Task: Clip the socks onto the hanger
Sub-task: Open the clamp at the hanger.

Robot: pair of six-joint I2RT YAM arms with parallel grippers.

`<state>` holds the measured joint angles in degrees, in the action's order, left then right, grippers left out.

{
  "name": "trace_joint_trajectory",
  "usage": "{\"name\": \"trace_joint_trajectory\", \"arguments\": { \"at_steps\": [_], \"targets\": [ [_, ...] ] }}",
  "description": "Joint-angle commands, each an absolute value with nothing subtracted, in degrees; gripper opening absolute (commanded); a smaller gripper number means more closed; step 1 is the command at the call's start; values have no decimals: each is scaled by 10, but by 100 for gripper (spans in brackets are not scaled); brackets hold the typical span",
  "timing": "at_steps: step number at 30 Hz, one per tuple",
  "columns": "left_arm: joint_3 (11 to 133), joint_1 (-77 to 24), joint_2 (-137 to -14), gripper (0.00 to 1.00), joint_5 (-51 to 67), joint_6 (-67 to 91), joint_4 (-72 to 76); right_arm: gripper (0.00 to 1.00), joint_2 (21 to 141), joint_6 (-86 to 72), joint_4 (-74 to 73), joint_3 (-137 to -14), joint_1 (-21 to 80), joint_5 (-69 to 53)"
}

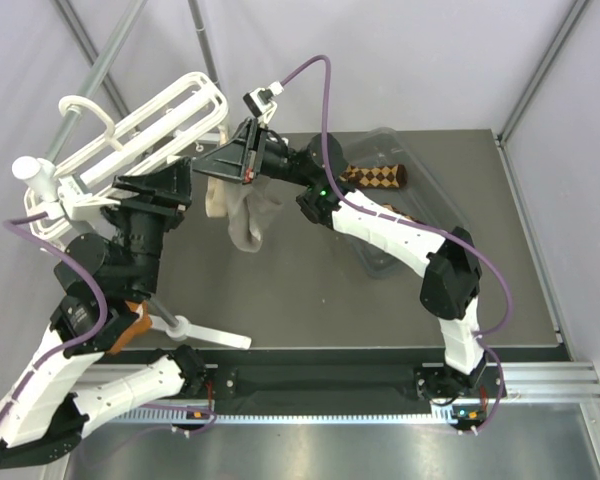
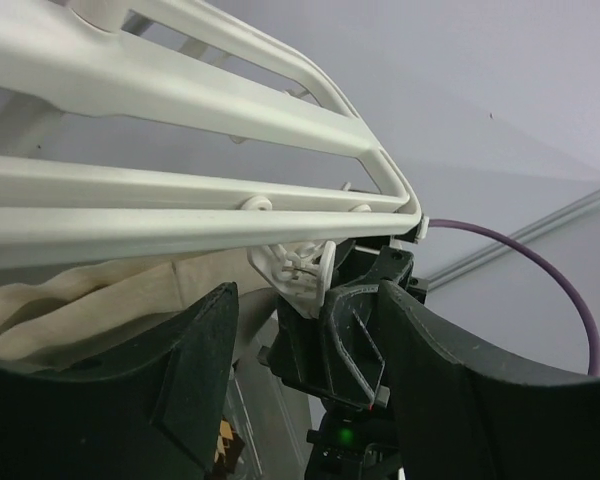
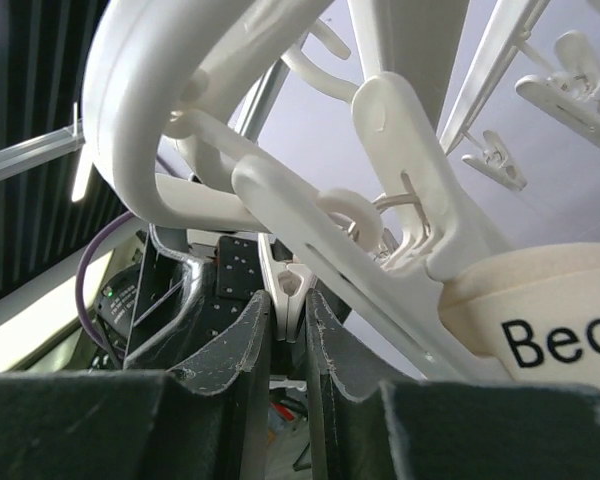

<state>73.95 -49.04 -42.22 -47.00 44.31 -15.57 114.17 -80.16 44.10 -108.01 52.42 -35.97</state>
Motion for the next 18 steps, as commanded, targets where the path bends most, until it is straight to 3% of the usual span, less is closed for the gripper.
{"name": "trace_joint_trajectory", "arguments": {
  "at_steps": [1,6,12,18],
  "targets": [
    [739,-490,-413,63,-520,461,-153,0,1133,-802,473,-1085,533,-358],
    [745,-490,-415,62,-534,468,-158,0,1137,-803,475,-1090,533,-358],
    [744,-490,-410,50,-548,470,-154,0,1139,-804,475,-1085,533,-360],
    [744,-490,-412,57,-552,457,-133,0,1139,-808,482,-1085,533,-361]
  ]
}}
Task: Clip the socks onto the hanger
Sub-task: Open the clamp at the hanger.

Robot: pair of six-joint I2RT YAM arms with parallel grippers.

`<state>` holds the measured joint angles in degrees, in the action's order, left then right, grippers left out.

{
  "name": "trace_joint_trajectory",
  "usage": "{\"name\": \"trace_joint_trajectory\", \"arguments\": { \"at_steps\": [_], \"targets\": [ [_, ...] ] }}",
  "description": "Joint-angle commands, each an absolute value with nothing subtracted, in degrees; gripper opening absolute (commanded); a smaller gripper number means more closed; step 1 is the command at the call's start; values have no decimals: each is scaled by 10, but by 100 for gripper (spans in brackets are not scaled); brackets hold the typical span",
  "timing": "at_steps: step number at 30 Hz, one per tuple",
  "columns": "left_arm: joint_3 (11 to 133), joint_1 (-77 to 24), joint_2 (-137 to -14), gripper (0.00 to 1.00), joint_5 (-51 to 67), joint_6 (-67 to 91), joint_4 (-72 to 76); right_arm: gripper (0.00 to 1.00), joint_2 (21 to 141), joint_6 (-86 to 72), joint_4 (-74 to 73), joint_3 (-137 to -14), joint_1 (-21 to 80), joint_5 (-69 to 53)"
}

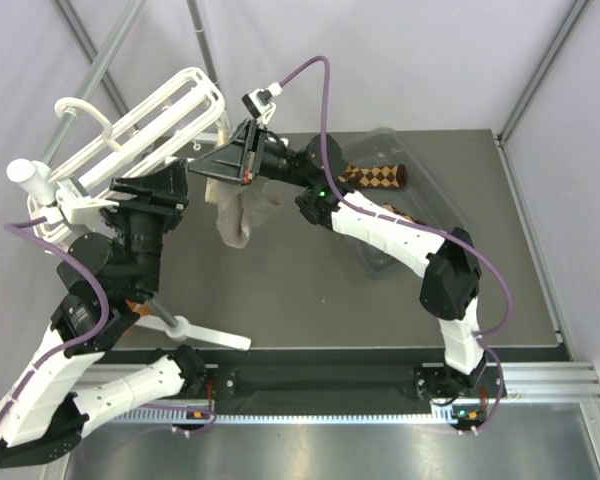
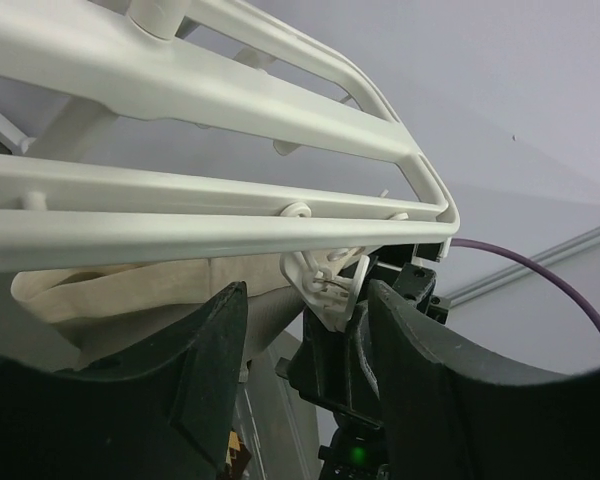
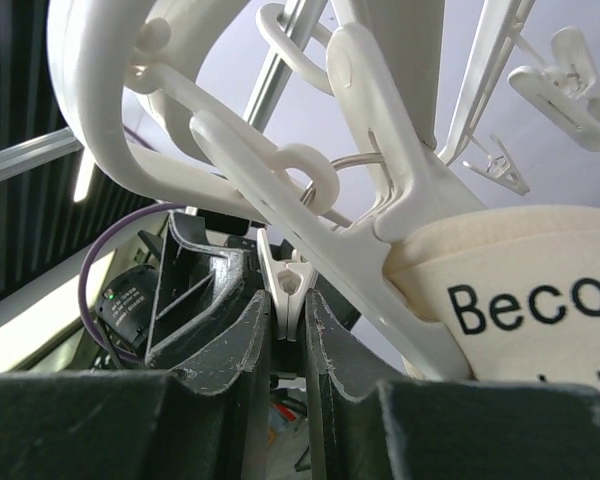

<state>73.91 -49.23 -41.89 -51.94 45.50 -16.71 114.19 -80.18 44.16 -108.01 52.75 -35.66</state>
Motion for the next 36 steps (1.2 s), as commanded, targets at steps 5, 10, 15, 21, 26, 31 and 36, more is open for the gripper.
{"name": "trace_joint_trajectory", "arguments": {
  "at_steps": [5,10,15,21,26,31,36],
  "targets": [
    [740,-491,-418,65,-548,461,-116,0,1137,-812,492,-1078,533,-362],
    [729,-490,-419,57,-579,463,-92,0,1136,-818,499,-1074,533,-362],
    [713,-490,-417,55,-597,453,-56,0,1137,-824,510,-1071,532,-363],
    [713,-490,-420,49,-601,437,-39,0,1135,-826,512,-1065,531,-363],
    [714,-490,-422,29,-599,412,-27,0,1133,-828,515,-1065,531,-362],
    [715,-490,-422,0,-599,408,-37,3,1133,-827,512,-1063,530,-363],
    [739,-490,-431,0,-598,413,-78,46,1123,-817,513,-1035,528,-365]
  ]
}}
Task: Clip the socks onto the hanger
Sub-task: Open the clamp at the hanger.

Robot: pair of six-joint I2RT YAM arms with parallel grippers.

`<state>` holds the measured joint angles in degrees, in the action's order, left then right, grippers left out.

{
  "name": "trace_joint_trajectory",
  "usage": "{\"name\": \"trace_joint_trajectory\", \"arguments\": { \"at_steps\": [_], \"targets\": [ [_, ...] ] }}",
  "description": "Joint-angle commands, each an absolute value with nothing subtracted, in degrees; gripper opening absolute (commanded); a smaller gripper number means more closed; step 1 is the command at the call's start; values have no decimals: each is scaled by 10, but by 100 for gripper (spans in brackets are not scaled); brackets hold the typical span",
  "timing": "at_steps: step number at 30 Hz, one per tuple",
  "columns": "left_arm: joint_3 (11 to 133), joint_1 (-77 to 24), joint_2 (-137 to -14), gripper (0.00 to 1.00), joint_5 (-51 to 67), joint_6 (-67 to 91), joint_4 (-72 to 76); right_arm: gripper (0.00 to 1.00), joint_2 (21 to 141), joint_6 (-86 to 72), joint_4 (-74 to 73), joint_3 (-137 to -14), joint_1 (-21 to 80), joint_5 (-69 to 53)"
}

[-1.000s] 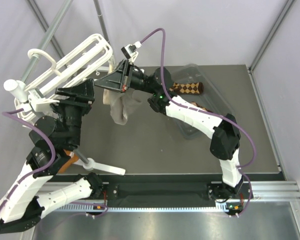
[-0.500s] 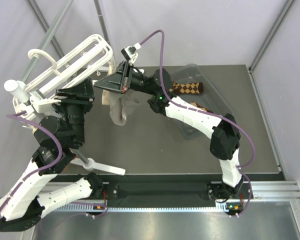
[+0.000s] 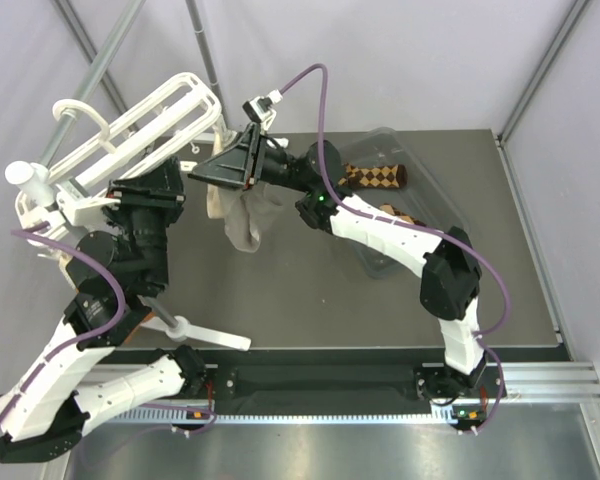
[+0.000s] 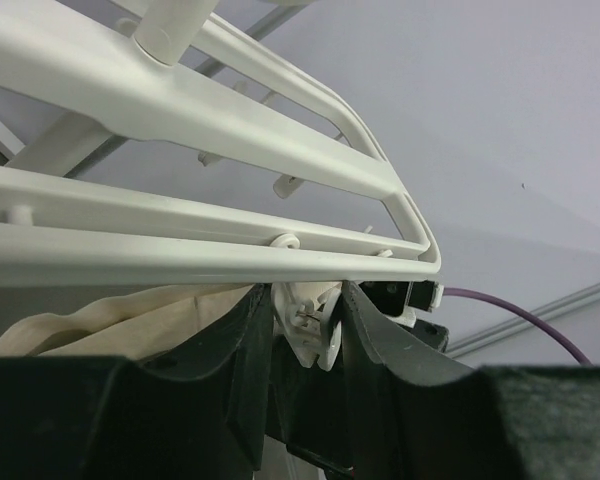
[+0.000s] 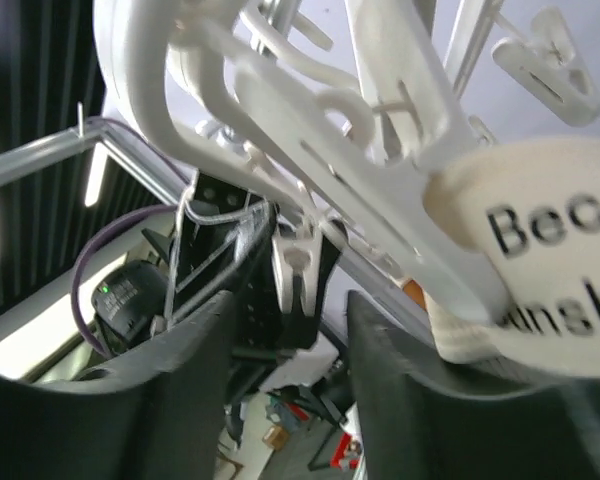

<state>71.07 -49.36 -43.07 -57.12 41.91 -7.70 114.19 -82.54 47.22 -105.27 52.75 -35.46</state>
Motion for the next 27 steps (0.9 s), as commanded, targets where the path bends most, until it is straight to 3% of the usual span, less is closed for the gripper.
{"name": "trace_joint_trajectory", "arguments": {
  "at_steps": [1,6,15,18,23,27],
  "targets": [
    [743,-490,-433,0,-599,415,-88,51,1119,-811,507,-1028,526,-365],
    [753,-491,-437,0,-602,419,-120,72,1076,-742,456,-992,518,-373],
    [778,-491,-453,0,-595,428,-162,79,968,-494,191,-954,512,-374],
    [783,-490,-458,0,-594,448,-183,74,936,-351,93,-957,511,-353],
    [798,-490,-471,0,-589,494,-248,66,913,-244,30,-974,512,-331],
    [824,-490,-485,0,-577,545,-297,50,955,-231,3,-1065,512,-342]
  ]
}}
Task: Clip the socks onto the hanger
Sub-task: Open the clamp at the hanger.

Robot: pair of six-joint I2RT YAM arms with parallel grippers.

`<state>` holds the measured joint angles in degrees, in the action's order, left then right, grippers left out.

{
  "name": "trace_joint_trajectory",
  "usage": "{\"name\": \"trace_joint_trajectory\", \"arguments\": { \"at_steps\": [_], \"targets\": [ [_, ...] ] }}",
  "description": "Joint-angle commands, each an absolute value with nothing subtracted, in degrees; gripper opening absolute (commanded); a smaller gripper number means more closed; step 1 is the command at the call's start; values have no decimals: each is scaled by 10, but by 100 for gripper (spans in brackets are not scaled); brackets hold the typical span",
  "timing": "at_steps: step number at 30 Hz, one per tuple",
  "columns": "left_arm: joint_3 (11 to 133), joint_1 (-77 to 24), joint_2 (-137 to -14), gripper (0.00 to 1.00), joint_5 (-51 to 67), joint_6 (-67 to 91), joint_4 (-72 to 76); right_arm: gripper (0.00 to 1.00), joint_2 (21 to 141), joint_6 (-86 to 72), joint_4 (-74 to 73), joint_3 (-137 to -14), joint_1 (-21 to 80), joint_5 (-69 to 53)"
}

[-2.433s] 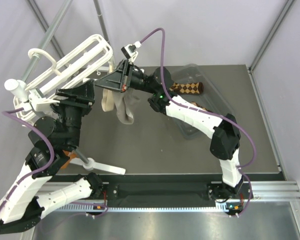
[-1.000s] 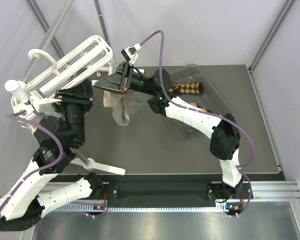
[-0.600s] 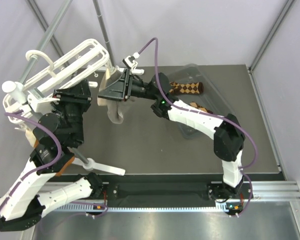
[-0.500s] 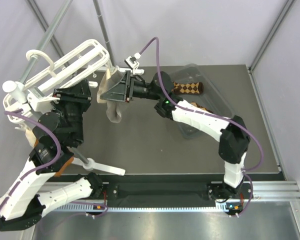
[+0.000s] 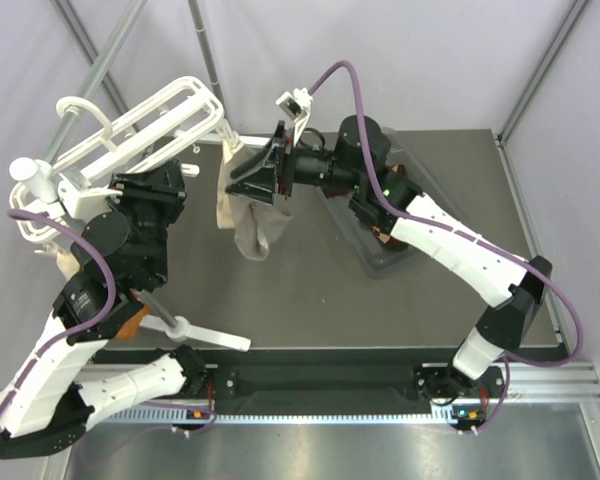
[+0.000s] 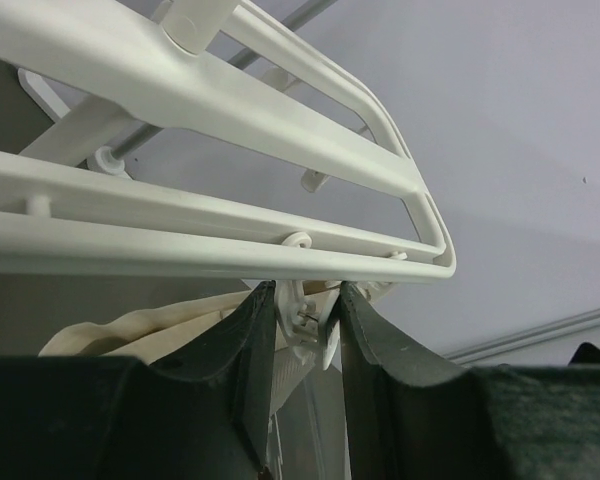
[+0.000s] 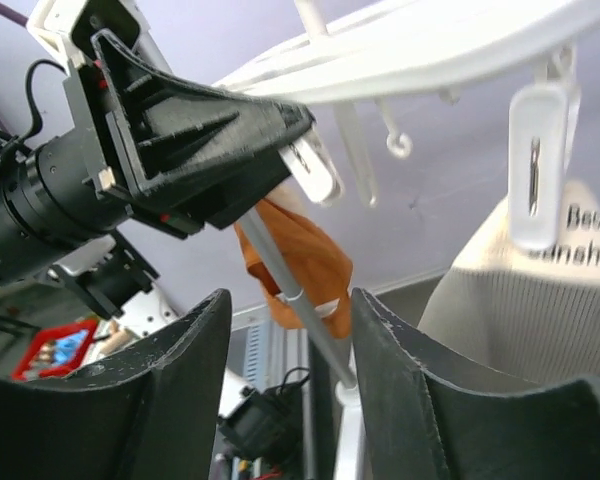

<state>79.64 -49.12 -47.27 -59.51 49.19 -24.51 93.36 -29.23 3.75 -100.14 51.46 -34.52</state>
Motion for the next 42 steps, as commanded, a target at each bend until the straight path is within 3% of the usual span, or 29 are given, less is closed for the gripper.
{"name": "trace_joint_trajectory", "arguments": {
  "at_steps": [1,14,20,23,27,42],
  "targets": [
    [830,-490,-489,0,-577,551,-308,50,961,-229,9,-1071,513,-358],
    [808,-490,-470,0,-575,600,-328,49,968,80,29,-1070,603,-253],
    [805,-491,-470,0,-577,604,-332,47,965,131,59,-1050,609,-232],
    [801,-490,-470,0,-576,605,-331,54,966,155,58,-1049,609,-221],
    [799,-490,-471,0,-574,607,-331,55,980,168,53,-1069,609,-229],
    [798,-490,-471,0,-564,617,-338,40,1031,133,71,-1133,612,-246]
  ]
}}
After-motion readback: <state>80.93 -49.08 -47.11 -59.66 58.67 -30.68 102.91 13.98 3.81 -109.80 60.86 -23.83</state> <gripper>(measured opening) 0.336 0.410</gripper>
